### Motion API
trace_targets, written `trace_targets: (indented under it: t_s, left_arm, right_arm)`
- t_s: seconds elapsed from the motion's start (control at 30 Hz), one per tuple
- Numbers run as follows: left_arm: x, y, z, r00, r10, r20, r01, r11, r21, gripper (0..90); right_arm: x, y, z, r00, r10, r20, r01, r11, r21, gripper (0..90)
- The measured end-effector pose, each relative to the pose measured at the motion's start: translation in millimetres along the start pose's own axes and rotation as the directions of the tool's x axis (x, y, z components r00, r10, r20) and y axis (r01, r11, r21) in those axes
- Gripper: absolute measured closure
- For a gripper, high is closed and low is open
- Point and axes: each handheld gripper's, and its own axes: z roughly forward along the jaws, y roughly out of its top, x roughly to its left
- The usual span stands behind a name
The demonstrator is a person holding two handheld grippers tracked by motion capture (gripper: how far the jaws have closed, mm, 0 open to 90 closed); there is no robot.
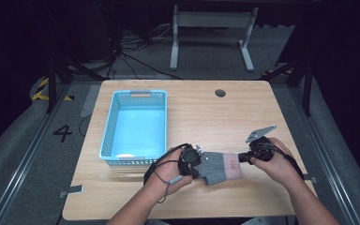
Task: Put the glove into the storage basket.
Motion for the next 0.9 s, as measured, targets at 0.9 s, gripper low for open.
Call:
trace_targets:
  t_s: [0.9]
  left_arm:
    - [11.2,-3.0,7.3,0.9985,-0.053,-0.012,0.053,0.9975,0.046,66.8]
  right_arm:
    - [-6.8,-9.1,2.5,0.9986,0.004,0.053,-0.002,0.999,-0.033,73.3]
